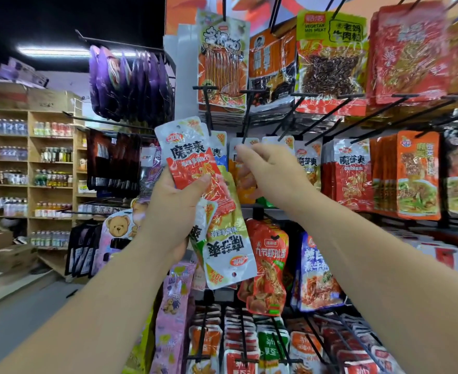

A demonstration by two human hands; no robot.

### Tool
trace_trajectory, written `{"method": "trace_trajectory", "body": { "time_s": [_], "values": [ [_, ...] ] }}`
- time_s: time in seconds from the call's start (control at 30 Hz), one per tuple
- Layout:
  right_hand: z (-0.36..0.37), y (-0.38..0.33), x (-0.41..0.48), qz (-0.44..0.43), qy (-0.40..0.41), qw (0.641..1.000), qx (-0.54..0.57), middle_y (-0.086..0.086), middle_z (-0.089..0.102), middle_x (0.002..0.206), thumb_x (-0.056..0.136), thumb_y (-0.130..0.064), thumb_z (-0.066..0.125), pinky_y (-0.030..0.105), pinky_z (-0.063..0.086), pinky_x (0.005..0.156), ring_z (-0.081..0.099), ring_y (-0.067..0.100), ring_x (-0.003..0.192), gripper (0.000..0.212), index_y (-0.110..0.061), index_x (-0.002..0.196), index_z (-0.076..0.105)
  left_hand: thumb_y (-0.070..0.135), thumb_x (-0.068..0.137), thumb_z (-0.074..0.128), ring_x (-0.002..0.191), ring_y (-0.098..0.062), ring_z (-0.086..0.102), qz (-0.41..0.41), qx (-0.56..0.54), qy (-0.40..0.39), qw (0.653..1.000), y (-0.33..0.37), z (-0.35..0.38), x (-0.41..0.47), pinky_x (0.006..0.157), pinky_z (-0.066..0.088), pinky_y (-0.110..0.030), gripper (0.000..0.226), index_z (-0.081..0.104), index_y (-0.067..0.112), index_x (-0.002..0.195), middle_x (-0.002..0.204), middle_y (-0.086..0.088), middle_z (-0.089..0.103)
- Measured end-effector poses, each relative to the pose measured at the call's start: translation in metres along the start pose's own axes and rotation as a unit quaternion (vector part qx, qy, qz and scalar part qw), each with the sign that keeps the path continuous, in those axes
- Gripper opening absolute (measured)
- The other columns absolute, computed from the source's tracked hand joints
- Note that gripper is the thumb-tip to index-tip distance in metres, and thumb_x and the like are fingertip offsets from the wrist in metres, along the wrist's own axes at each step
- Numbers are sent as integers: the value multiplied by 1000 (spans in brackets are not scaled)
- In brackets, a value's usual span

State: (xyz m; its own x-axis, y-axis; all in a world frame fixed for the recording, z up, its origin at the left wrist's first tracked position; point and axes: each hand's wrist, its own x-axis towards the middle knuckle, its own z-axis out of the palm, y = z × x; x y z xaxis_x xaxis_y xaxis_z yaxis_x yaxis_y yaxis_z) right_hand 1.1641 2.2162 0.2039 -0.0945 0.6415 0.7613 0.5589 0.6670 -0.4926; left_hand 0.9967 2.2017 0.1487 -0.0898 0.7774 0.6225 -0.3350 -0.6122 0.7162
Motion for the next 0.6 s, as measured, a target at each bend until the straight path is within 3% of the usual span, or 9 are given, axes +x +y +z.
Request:
{"method": "trace_trajectory", "body": {
  "time_s": [0.13,0.2,0.27,0.37,0.47,0.6],
  "values": [
    [5,-18,-43,39,-30,996,70,13,67,85,88,-61,70,49,60,72,63,15,72,40,-23,99,71,8,98,68,103,-26,76,9,40,-32,999,2,5,-21,92,60,-49,26,67,24,118,109,-3,80],
    [6,-18,-55,36,12,994,104,7,64,79,85,-56,77,40,50,65,59,12,71,40,-18,96,70,7,97,70,99,-25,77,-14,77,-83,993,1,10,-36,91,61,-47,26,68,27,114,105,-2,80],
    [6,-15,-62,47,37,983,171,-6,73,81,85,-39,84,33,55,66,69,11,74,27,-16,94,73,5,96,71,98,-25,78,-45,83,-121,988,-2,16,-49,86,63,-43,29,67,26,115,104,-2,81],
    [7,-8,-69,70,60,971,222,-9,78,86,87,-22,84,40,64,74,77,16,82,13,-17,96,76,0,94,71,95,-30,78,-92,35,-121,988,-7,29,-57,80,65,-43,31,66,19,118,103,-9,80],
    [3,4,-69,87,99,969,210,-4,79,89,87,-24,83,50,64,78,77,20,84,15,-16,97,76,-2,93,70,86,-31,78,-114,1,-104,988,-13,45,-57,72,65,-43,30,66,13,119,101,-13,80],
    [-11,15,-67,74,170,974,133,1,75,84,86,-33,81,50,61,77,73,25,83,17,-18,85,73,-2,95,67,88,-33,75,-109,-48,-85,989,-25,68,-61,82,63,-50,24,70,11,114,105,-19,78]
  ]
}}
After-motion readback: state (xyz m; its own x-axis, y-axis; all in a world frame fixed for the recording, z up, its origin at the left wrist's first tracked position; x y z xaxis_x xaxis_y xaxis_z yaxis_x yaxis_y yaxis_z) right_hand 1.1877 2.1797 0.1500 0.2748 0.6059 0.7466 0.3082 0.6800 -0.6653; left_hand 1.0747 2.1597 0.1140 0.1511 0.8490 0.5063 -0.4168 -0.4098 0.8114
